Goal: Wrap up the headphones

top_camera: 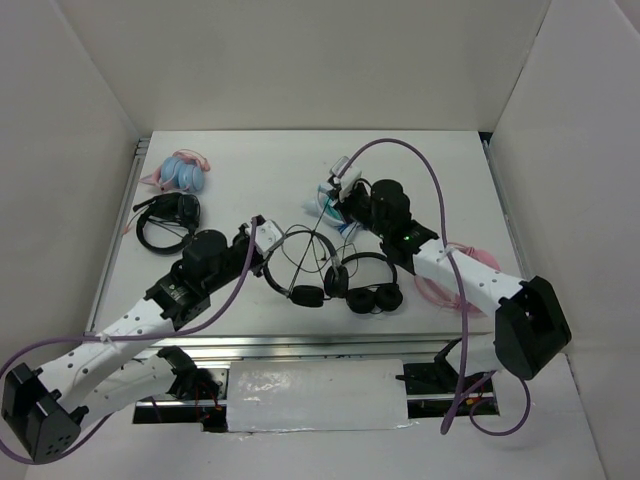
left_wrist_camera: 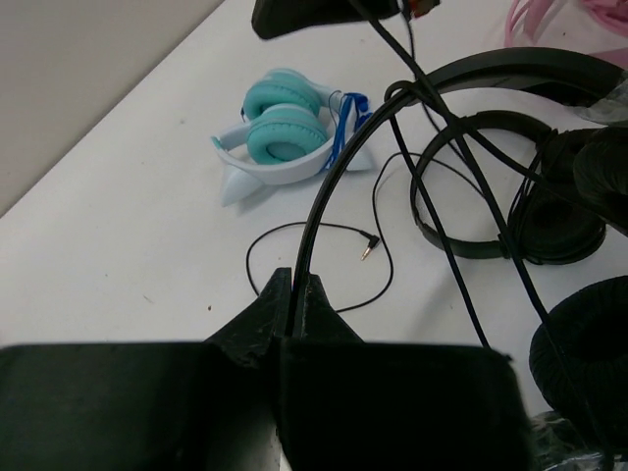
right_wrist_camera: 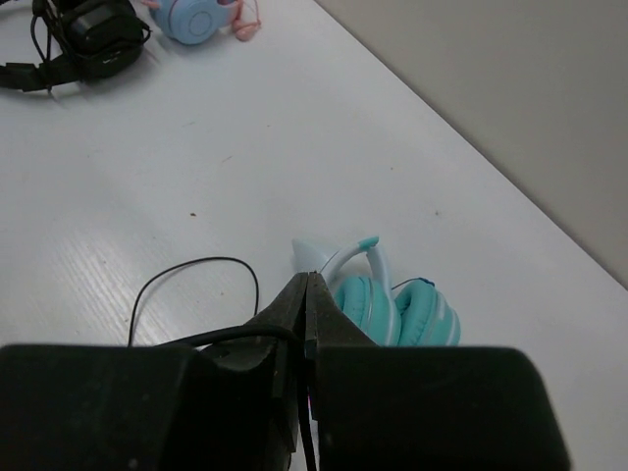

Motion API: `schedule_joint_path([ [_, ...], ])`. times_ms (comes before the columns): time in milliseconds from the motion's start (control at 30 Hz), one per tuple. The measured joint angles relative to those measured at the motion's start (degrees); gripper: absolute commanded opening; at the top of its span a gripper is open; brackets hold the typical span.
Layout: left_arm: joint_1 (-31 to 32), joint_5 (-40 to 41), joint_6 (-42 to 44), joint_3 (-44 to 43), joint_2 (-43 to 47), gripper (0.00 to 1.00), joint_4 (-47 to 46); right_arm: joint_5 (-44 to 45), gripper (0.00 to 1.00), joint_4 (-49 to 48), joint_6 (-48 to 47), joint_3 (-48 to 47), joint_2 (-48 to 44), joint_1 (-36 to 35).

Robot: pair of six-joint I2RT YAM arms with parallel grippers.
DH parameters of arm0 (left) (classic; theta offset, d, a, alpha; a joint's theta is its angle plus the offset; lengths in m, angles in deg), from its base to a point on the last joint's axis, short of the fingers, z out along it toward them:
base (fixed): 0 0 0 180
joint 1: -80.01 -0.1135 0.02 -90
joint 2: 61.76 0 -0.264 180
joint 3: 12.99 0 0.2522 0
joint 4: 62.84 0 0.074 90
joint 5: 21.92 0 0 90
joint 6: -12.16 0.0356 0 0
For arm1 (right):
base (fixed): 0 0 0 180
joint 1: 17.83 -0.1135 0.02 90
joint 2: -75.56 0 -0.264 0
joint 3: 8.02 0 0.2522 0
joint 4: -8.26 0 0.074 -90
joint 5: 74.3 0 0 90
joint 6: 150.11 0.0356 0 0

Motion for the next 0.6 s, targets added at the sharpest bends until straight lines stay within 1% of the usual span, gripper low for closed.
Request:
schedule_joint_path([
  [133, 0.0, -1.4, -0.2, 0.0, 2.4, 0.0, 0.1, -3.5, 0.08, -0.8, 1.7, 0.0, 2.6, 1.2],
  [200, 0.0, -1.5, -0.5, -0.6, 2.4, 0.0, 0.6, -4.5, 0.1, -0.8, 2.7, 0.0, 4.5, 1.5],
  [300, 0.0, -0.5, -1.9, -2.6, 2.2, 0.0, 1.6, -6.3, 0.18, -1.6, 4.4, 0.1, 6.8, 1.9],
  [367, 0.1, 0.7, -3.5, -4.8, 2.2, 0.0, 1.6, -8.9, 0.25, -3.4, 6.6, 0.7, 7.8, 2.0],
  [400, 0.1, 1.4, -4.5, -6.5, 2.1, 0.0, 1.6, -10.6, 0.31, -4.7, 8.0, 0.9, 8.5, 2.0],
  [467, 0.2, 2.7, -6.2, -11.6, 1.2, 0.0, 2.3, -13.0, 0.34, -7.3, 10.5, 1.0, 10.2, 1.9],
  [500, 0.2, 3.5, -7.2, -14.5, 0.5, 0.0, 2.3, -14.4, 0.37, -9.4, 12.2, 1.0, 11.5, 1.8],
  [600, 0.2, 5.8, -10.1, -22.8, -1.5, 0.0, 2.2, -17.7, 0.4, -14.6, 17.2, 0.9, 15.8, 1.2],
])
